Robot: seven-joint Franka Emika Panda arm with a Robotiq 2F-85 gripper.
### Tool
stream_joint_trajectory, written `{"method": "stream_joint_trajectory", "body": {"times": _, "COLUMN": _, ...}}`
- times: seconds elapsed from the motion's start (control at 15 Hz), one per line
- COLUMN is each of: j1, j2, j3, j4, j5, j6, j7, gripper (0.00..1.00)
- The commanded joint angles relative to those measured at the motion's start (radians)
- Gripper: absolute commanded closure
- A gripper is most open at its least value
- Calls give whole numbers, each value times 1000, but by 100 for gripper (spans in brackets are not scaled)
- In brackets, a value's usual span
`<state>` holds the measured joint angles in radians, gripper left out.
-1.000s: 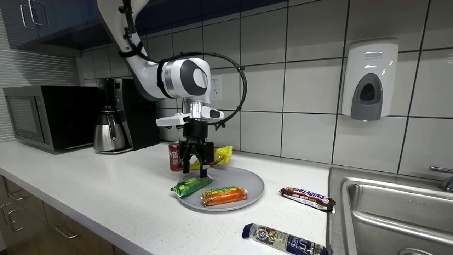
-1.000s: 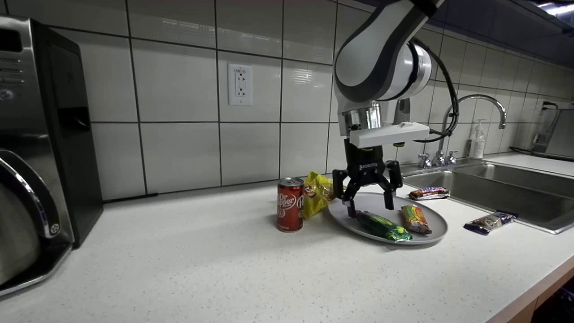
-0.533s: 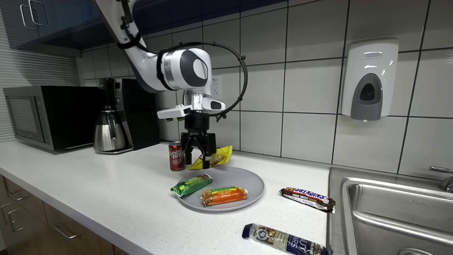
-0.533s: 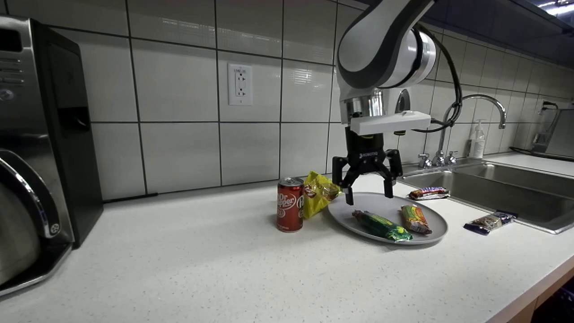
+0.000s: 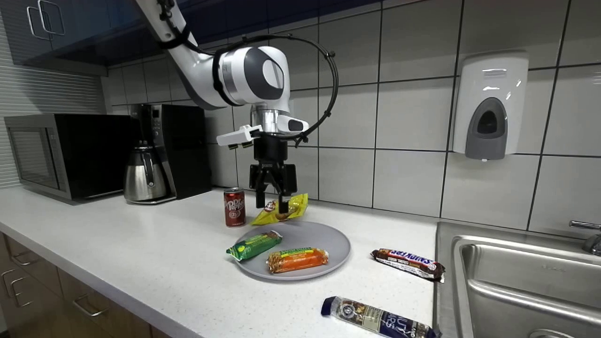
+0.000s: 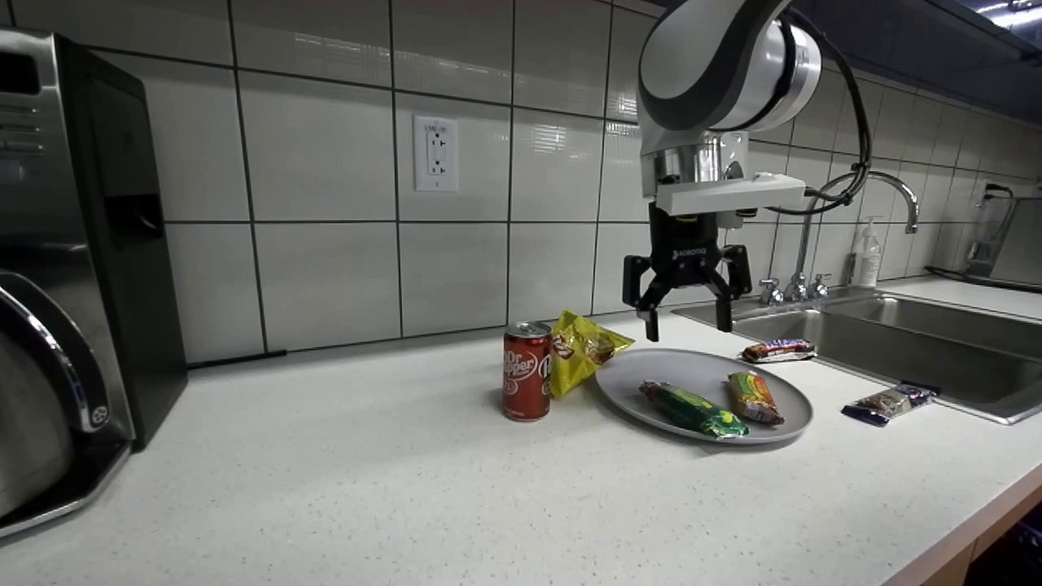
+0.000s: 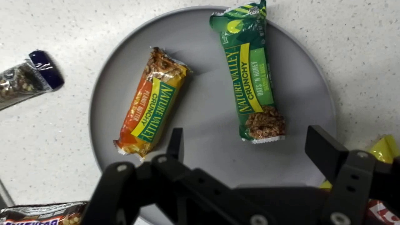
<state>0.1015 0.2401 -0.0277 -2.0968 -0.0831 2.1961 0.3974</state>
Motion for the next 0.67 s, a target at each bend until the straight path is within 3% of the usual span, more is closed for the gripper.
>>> {"method": "stream_joint_trajectory", "body": {"times": 0.0, "j1": -24, "j2": -47, "j3": -16, "j4": -23, "j5": 2, "j6": -24, "j7": 28, "gripper": 0}}
{"method": "stream_joint_trajectory", "body": {"times": 0.6, "j1": -83, "j2": -34, "j3": -84, "j4": 16, "j5": -4, "j6": -20, "j7": 76, "gripper": 0}}
